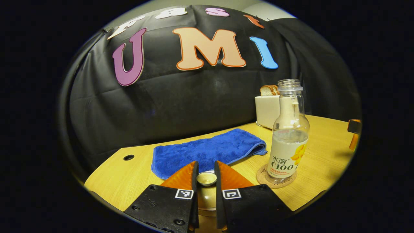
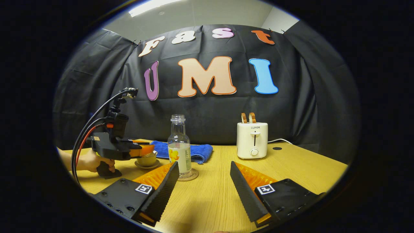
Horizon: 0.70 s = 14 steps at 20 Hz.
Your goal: Open the teacup lid with one hand, grasp the water bottle and pour water into the teacup with the other hand; after pouring, place the water bottle on the coaster and then close the teacup lid.
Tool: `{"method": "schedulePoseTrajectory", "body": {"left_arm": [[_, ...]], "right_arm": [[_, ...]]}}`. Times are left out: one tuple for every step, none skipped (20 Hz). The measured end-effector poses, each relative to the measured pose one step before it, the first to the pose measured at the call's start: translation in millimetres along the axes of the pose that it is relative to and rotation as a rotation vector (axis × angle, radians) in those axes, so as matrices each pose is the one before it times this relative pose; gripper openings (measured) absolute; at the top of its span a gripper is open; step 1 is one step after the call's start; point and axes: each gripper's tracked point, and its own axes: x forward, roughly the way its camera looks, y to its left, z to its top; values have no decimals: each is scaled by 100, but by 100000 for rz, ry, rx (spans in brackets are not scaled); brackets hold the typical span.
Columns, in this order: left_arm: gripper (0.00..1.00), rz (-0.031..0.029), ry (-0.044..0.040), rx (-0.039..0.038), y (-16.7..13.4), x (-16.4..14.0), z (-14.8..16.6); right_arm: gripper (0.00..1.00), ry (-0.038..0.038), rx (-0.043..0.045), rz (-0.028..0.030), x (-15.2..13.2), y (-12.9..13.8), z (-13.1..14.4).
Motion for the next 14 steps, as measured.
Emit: {"method": "schedulePoseTrajectory", "body": {"left_arm": [[18, 366, -27, 694, -11, -25, 5], [18, 439, -18, 1047, -64, -23, -26], [18, 464, -63, 1336, -105, -85, 87], [18, 529, 220, 1442, 10, 89, 73], [20, 444, 180, 1264, 14, 20, -78], [20, 240, 34, 1171, -133, -52, 76], [20, 470, -139, 754, 29, -65, 1], [20, 209, -195, 627, 30, -19, 61], [20, 244, -378, 404, -33, -86, 86], [20, 255, 39, 81, 12, 2, 2], [20, 484, -106, 66, 140, 5, 8], [22, 402, 305, 273, -19, 34, -23], [23, 871, 190, 184, 118, 64, -160], [26, 180, -72, 552, 2, -100, 63]], "right_arm": [[95, -28, -8, -7, 7, -23, 29], [96, 11, -4, -14, -15, -39, -61], [98, -6, -14, -13, 61, 26, 26], [99, 8, 7, -16, -49, 20, -25], [100, 7, -14, 3, 8, 10, 22], [95, 7, 11, -22, -34, -18, 12], [95, -12, -11, 2, -19, -9, 57], [95, 9, 6, -11, 1, 11, -79], [95, -2, -9, -16, 26, 8, 16], [96, 9, 4, -20, -35, 17, -12], [95, -23, -19, -3, 2, 23, 45], [95, 17, 24, -24, -31, -41, -36], [95, -30, -29, 7, 73, 31, 16], [96, 17, 41, -39, -67, -29, -17]]}}
